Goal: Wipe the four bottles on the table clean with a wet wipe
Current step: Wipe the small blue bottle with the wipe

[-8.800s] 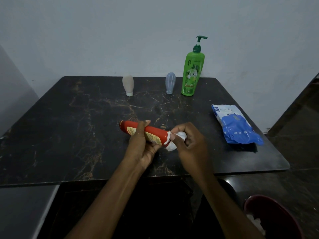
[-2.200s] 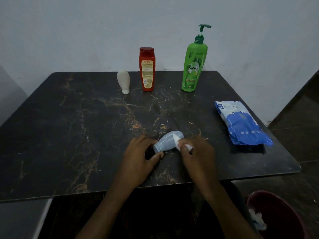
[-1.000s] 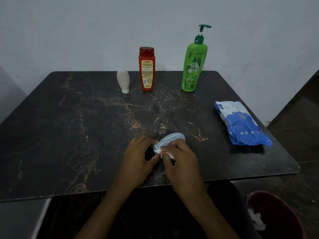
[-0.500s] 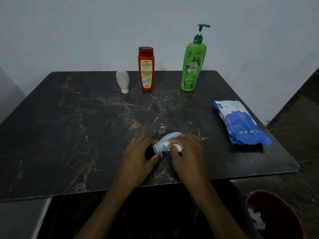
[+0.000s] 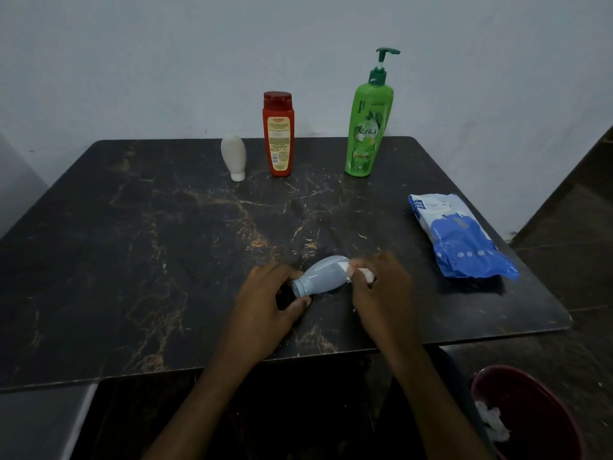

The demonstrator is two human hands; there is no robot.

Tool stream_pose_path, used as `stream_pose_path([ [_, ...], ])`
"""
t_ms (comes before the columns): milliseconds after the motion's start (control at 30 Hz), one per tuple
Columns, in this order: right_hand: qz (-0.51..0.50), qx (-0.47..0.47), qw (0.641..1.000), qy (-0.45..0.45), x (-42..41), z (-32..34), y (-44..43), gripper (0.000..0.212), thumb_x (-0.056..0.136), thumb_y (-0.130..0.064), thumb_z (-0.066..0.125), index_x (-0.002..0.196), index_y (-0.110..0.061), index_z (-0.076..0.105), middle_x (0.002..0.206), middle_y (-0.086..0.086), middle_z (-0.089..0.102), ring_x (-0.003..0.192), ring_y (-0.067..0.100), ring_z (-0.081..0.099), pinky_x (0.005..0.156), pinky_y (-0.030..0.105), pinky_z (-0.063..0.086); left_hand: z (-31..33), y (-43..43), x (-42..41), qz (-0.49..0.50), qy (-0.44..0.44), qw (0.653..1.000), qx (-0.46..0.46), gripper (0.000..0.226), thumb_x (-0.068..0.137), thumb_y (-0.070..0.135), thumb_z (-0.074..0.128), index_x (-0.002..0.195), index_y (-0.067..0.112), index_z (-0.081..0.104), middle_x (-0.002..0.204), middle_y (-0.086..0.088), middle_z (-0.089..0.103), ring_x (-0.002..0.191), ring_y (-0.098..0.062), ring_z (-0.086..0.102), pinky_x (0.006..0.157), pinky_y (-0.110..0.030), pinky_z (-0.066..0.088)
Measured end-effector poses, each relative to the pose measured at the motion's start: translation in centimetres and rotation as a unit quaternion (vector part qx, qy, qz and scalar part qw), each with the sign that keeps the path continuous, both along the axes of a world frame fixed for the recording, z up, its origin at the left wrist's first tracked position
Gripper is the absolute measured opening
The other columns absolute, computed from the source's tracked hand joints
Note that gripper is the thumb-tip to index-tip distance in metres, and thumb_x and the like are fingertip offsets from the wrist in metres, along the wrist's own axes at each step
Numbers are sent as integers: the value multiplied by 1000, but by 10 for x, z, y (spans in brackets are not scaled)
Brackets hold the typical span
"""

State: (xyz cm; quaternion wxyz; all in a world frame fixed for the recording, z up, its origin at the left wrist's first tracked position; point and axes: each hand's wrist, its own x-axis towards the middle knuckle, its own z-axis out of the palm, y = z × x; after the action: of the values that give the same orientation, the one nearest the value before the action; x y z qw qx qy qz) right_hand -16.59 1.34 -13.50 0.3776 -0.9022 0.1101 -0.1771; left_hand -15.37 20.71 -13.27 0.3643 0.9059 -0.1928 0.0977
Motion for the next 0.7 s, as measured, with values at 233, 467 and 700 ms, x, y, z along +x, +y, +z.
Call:
stream_pose_path([
  [233, 137, -20, 983, -124, -22, 6, 46, 21, 91, -14, 54, 97, -16, 74, 100, -7, 55, 87, 3, 57, 76, 10, 46, -3, -1, -1, 7, -8, 1000, 10, 25, 78, 22, 82, 96, 21, 65, 94, 13, 60, 90, -12, 53, 77, -26, 44],
  [467, 30, -22, 999, -31, 0, 2, -6, 16, 92, -6, 62, 102, -12, 74, 102, 3, 61, 86, 9, 57, 75, -2, 35, -1, 1, 0, -4, -5, 1000, 9, 27, 80, 24, 82, 102, 22, 66, 97, 16, 58, 92, -8, 51, 77, -14, 37],
  [700, 81, -70, 991, -77, -11, 7, 25, 21, 89, -3, 58, 102, -11, 72, 105, 0, 57, 92, 13, 57, 80, 11, 44, -1, 0, 0, -4, -4, 1000, 7, 26, 80, 24, 82, 98, 24, 64, 94, 18, 56, 90, -3, 51, 75, -17, 38],
])
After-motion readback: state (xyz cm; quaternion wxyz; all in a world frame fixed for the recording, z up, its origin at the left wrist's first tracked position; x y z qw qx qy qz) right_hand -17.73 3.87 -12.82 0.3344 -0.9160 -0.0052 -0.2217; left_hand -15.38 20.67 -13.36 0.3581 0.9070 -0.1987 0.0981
